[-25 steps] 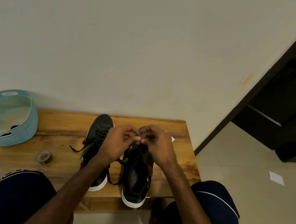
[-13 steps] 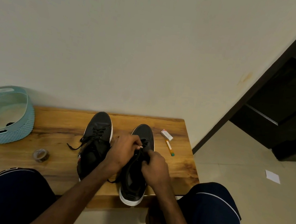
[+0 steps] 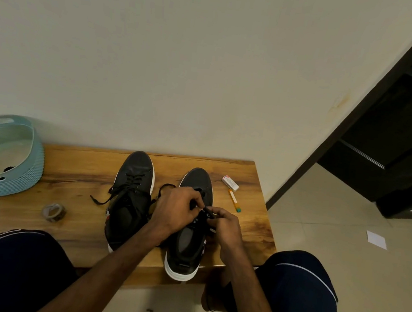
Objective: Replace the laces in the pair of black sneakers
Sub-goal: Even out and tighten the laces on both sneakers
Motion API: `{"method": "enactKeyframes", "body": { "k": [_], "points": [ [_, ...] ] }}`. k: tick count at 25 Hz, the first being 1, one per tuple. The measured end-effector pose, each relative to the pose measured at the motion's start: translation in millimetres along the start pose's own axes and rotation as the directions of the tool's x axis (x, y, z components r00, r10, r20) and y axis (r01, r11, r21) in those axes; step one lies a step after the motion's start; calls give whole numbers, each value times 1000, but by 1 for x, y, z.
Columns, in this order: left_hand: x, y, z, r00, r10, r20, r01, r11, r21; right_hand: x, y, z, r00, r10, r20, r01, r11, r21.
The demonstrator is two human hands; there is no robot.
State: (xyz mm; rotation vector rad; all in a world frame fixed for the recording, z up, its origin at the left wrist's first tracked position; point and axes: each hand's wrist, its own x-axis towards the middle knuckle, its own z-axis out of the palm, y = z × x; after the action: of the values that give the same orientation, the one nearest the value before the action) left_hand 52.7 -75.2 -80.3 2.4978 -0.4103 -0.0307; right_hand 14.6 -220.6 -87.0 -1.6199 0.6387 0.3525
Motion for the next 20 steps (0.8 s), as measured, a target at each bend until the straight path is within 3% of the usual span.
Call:
{"method": "enactKeyframes", "body": {
  "k": [14,20],
  "points": [
    [-5,13,5,997,-31,-66,36,996,79,1,0,1,999,-20,30,19,1000,22],
    [-10,14,17,963,-201,-178,183,977,-110,-5,-7,-5,984,-95,150,95,995,8]
  ]
}}
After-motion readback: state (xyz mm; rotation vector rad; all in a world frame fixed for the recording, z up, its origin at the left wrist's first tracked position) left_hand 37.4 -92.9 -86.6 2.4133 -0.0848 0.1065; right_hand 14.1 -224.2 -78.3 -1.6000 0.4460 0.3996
